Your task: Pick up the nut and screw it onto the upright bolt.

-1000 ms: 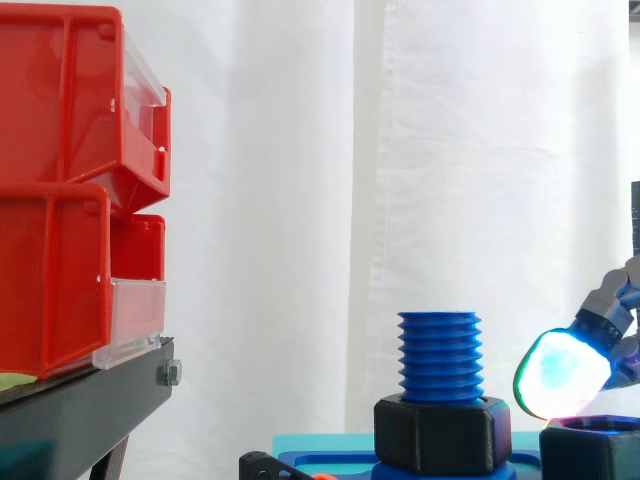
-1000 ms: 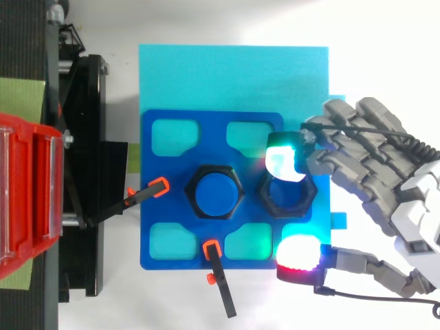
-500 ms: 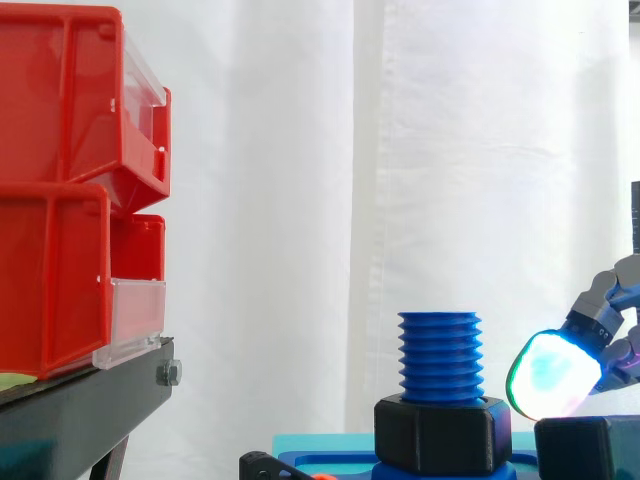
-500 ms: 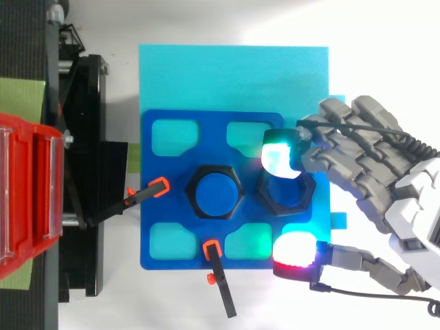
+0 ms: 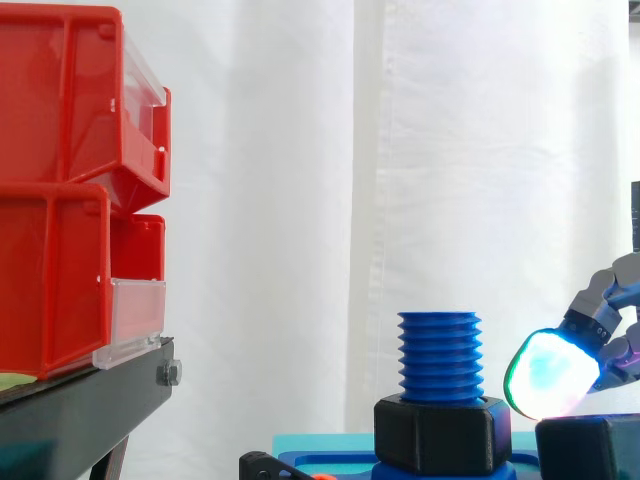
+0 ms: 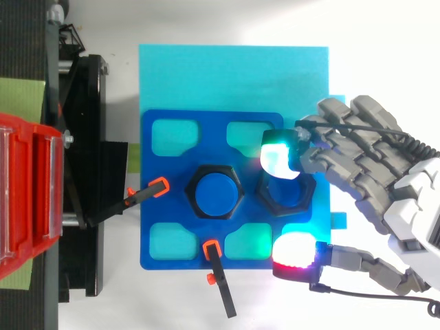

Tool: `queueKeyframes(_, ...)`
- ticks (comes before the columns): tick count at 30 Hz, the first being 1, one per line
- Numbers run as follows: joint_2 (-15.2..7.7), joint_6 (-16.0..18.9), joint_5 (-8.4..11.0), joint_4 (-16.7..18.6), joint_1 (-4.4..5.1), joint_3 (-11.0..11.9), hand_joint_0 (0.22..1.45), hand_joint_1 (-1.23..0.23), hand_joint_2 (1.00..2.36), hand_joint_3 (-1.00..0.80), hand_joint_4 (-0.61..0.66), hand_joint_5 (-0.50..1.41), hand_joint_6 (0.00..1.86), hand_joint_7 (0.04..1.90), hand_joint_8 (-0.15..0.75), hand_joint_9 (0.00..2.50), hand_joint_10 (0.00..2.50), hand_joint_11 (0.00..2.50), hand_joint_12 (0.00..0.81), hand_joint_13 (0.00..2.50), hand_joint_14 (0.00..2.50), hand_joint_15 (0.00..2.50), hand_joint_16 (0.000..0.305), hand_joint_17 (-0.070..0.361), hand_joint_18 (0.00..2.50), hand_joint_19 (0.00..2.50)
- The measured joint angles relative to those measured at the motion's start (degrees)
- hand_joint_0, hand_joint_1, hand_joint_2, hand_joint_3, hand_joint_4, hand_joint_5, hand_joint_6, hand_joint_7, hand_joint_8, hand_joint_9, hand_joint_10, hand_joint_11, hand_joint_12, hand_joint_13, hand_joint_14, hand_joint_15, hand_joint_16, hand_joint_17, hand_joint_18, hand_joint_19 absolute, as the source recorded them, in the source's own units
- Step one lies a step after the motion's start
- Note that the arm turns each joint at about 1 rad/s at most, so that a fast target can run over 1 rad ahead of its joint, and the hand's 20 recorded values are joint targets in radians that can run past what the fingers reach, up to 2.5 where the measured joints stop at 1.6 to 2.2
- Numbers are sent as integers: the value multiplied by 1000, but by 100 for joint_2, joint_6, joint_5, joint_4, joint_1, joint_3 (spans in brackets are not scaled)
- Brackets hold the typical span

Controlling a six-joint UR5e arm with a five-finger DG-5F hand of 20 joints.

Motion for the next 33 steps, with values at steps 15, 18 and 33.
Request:
queueKeyframes(15, 2, -19, -35, -64, 17, 4, 478, -740, 1000, -500, 216, -211, 502, 787, 312, 467, 0, 39, 409, 300, 0, 0, 58, 130, 320, 22)
queueKeyframes(18, 3, -19, -106, -128, 6, 17, 477, -740, 1000, -500, 214, -212, 502, 785, 314, 465, 0, 36, 410, 299, 0, 0, 58, 130, 319, 17)
queueKeyframes(33, 42, 495, -342, -1359, -38, 350, 475, -739, 1000, -500, 215, -213, 502, 787, 313, 458, 0, 34, 411, 299, 0, 0, 58, 131, 319, 23)
